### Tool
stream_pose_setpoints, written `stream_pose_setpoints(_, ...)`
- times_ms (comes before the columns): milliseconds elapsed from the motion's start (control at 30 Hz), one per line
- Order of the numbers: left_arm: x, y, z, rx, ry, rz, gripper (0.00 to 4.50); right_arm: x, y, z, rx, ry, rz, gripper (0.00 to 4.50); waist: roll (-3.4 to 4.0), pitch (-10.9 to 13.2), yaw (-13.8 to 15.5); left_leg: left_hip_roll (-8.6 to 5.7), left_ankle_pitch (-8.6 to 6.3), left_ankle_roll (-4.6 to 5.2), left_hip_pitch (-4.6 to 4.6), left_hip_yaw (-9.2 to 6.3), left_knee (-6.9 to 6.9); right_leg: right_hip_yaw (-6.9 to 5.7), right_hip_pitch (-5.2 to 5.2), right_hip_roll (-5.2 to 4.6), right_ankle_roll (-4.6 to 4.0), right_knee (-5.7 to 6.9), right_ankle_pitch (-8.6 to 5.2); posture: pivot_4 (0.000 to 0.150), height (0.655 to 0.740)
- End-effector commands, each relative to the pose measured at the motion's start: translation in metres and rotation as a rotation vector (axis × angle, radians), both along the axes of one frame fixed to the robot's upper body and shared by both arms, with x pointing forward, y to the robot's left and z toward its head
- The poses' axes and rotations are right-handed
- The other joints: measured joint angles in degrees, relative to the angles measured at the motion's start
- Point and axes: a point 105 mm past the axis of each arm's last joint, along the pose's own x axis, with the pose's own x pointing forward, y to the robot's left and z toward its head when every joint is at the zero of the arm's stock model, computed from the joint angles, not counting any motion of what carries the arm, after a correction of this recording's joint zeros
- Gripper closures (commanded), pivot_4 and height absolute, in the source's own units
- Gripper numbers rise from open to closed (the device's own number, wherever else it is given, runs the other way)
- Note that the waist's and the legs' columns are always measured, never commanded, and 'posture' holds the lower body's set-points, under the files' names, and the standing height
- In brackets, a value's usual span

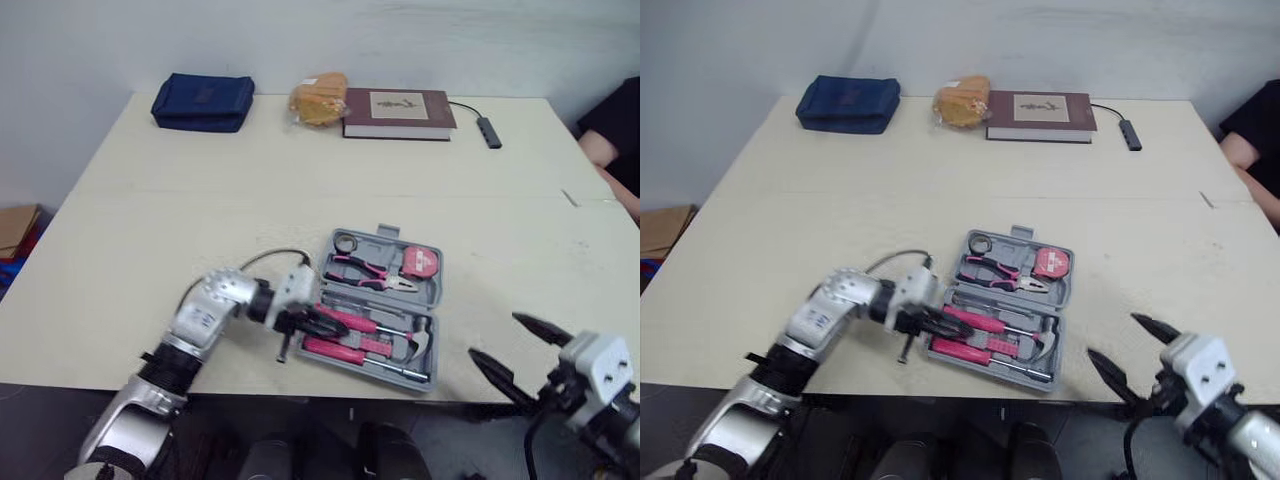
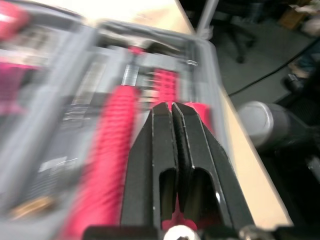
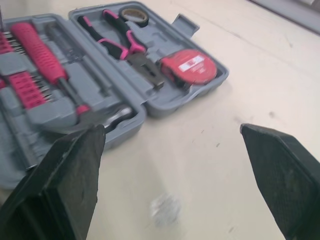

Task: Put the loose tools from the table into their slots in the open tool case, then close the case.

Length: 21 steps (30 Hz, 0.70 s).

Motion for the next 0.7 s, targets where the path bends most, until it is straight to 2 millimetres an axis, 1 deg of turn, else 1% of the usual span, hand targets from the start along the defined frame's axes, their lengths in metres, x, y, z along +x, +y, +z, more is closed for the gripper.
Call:
stream_pose_setpoints(33, 0.024, 0.020, 0.010, -0.047, -0.017, 0.132, 4.50, 0.010, -0.012, -0.010, -0.050, 0.065, -0.033, 1.35, -0.02, 0.0, 0.1, 0.00, 0.00, 0.01, -0.04, -0.01, 0.00, -0.05, 0.00, 0.04, 0.00, -0.02, 0.00, 0.150, 0.7400)
stream_pose_setpoints(67, 0.035, 0.026, 0.007, -0.020, -0.027, 0.195, 4.50, 0.014, -0.011, -0.012, -0.063, 0.074, -0.017, 1.84, -0.04, 0.0, 0.2, -0.03, 0.02, 0.02, -0.06, -0.05, 0.00, -0.13, 0.00, 0.10, 0.01, -0.03, 0.00, 0.150, 0.7400)
stream_pose_setpoints(100, 0.044, 0.031, 0.004, 0.003, -0.040, 0.246, 4.50, 0.018, -0.011, -0.017, -0.074, 0.099, -0.009, 2.30, -0.07, 0.1, 0.2, -0.07, 0.03, 0.05, -0.09, -0.07, 0.00, -0.18, 0.00, 0.37, 0.03, -0.03, 0.01, 0.150, 0.7400)
stream_pose_setpoints(133, 0.052, 0.035, -0.003, 0.043, -0.032, 0.293, 4.50, 0.023, -0.007, -0.021, -0.088, 0.119, 0.020, 2.84, -0.15, 0.1, 0.2, -0.08, 0.04, 0.06, -0.13, -0.08, 0.00, -0.18, 0.00, 0.38, 0.07, -0.04, 0.03, 0.150, 0.7400)
stream_pose_setpoints(167, 0.057, 0.038, -0.008, 0.070, -0.026, 0.322, 4.50, 0.026, -0.005, -0.024, -0.099, 0.133, 0.038, 3.35, -0.28, 0.2, 0.1, -0.09, 0.05, 0.08, -0.14, -0.09, 0.00, -0.22, 0.00, 0.42, 0.09, -0.02, 0.05, 0.150, 0.7400)
stream_pose_setpoints(200, 0.059, 0.039, -0.012, 0.087, -0.033, 0.326, 4.50, 0.029, -0.003, -0.028, -0.110, 0.152, 0.043, 3.82, -0.29, 0.2, 0.1, -0.09, 0.06, 0.11, -0.15, -0.07, 0.00, -0.32, 0.01, 0.48, 0.18, 0.01, 0.10, 0.150, 0.7400)
stream_pose_setpoints(233, 0.058, 0.037, -0.017, 0.108, -0.038, 0.312, 4.50, 0.034, 0.001, -0.032, -0.112, 0.157, 0.053, 4.40, -0.30, 0.2, 0.1, -0.10, 0.08, 0.14, -0.19, -0.07, 0.00, -0.38, 0.00, 0.49, 0.24, 0.02, 0.13, 0.150, 0.7400)
stream_pose_setpoints(267, 0.057, 0.035, -0.021, 0.118, -0.045, 0.297, 4.50, 0.038, 0.003, -0.034, -0.113, 0.159, 0.058, 4.46, -0.33, 0.2, 0.1, -0.11, 0.08, 0.14, -0.18, -0.07, 0.00, -0.43, 0.01, 0.49, 0.26, 0.01, 0.14, 0.150, 0.7400)
stream_pose_setpoints(400, 0.057, 0.022, -0.032, 0.109, -0.029, 0.302, 4.50, 0.050, 0.019, -0.045, -0.112, 0.202, 0.113, 4.46, -0.46, 0.3, 0.2, -0.15, 0.10, 0.18, -0.28, -0.05, 0.02, -0.50, 0.00, 0.45, 0.40, -0.10, 0.22, 0.150, 0.7400)
stream_pose_setpoints(500, 0.058, 0.015, -0.031, 0.090, -0.062, 0.303, 4.50, 0.057, 0.025, -0.044, -0.109, 0.184, 0.126, 4.46, -0.49, 0.3, 0.1, -0.15, 0.11, 0.19, -0.37, -0.14, 0.06, -0.57, -0.01, 0.46, 0.40, -0.13, 0.23, 0.150, 0.7400)
stream_pose_setpoints(567, 0.059, 0.010, -0.033, 0.087, -0.045, 0.323, 4.50, 0.061, 0.027, -0.044, -0.119, 0.178, 0.138, 4.46, -0.51, 0.3, 0.1, -0.15, 0.11, 0.19, -0.35, -0.14, 0.07, -0.59, 0.01, 0.48, 0.41, -0.12, 0.23, 0.150, 0.7400)
stream_pose_setpoints(700, 0.057, 0.004, -0.043, 0.113, -0.026, 0.314, 4.50, 0.069, 0.034, -0.044, -0.142, 0.169, 0.184, 4.46, -0.55, 0.4, -0.1, -0.14, 0.13, 0.19, -0.35, -0.13, 0.22, -0.57, 0.03, 0.49, 0.46, -0.04, 0.27, 0.150, 0.7400)
